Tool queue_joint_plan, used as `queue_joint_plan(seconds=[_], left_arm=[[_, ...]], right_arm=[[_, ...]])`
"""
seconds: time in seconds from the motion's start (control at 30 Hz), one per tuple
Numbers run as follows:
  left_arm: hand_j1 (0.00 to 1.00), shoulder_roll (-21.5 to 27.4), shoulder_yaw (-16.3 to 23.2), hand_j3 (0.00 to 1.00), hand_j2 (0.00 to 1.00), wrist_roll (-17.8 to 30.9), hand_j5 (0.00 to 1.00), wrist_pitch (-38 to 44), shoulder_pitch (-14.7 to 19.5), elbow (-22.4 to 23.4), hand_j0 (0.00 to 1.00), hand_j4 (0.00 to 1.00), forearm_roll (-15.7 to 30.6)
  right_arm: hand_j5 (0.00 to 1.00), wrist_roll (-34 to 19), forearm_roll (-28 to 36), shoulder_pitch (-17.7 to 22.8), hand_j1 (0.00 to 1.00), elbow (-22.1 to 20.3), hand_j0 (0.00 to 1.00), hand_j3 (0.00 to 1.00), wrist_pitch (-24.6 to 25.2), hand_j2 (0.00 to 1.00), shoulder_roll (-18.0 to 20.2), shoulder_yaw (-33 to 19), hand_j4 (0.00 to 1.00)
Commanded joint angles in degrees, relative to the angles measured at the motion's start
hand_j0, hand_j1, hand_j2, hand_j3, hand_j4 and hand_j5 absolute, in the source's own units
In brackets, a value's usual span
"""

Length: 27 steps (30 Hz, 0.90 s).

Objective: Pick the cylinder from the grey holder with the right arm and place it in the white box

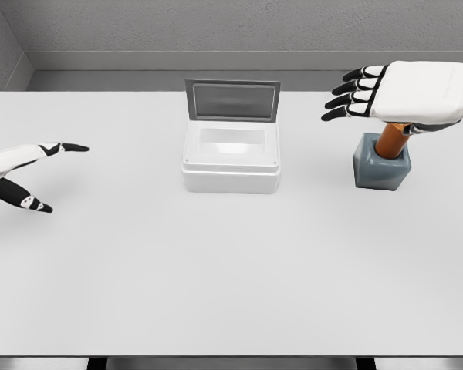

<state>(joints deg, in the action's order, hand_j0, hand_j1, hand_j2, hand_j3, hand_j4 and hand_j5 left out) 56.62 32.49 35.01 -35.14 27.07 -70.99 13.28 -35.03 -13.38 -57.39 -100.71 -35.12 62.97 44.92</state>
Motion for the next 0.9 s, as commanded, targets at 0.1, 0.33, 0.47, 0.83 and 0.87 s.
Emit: queue_joint_plan(seconds=[0.1, 0.33, 0.47, 0.83, 0.87], left_arm=[[1.00, -0.46, 2.66, 1.00, 1.00, -0.01, 1.00, 0.14, 1.58, 0.15, 1.00, 1.00, 0.69], [1.00, -6.43, 6.71, 1.00, 1.00, -0.01, 1.00, 0.14, 7.29, 1.82, 1.00, 1.00, 17.12], [1.00, -9.25, 6.71, 1.00, 1.00, -0.01, 1.00, 0.14, 8.96, 6.13, 1.00, 1.00, 20.73], [1.00, -13.29, 6.62, 1.00, 1.00, -0.01, 1.00, 9.21, 10.46, 9.91, 1.00, 1.00, 24.69], [1.00, -13.20, 6.62, 1.00, 1.00, -0.01, 1.00, 9.30, 10.46, 10.17, 1.00, 1.00, 23.02]], right_arm=[[1.00, 0.03, 0.28, 0.00, 1.00, 0.07, 1.00, 1.00, 0.12, 1.00, 0.23, -0.01, 1.00], [1.00, 0.03, 0.02, 0.09, 1.00, 9.21, 1.00, 1.00, 0.12, 1.00, 0.93, -0.54, 1.00], [1.00, 0.03, -0.24, 1.23, 1.00, 9.21, 1.00, 1.00, 0.12, 1.00, 2.16, -0.01, 1.00], [1.00, 0.03, -6.04, 2.02, 1.00, 13.34, 1.00, 1.00, 0.58, 1.00, -0.65, 2.36, 1.00], [1.00, 0.03, -6.04, 2.02, 1.00, 13.43, 1.00, 1.00, 1.02, 1.00, -1.00, 2.36, 1.00]])
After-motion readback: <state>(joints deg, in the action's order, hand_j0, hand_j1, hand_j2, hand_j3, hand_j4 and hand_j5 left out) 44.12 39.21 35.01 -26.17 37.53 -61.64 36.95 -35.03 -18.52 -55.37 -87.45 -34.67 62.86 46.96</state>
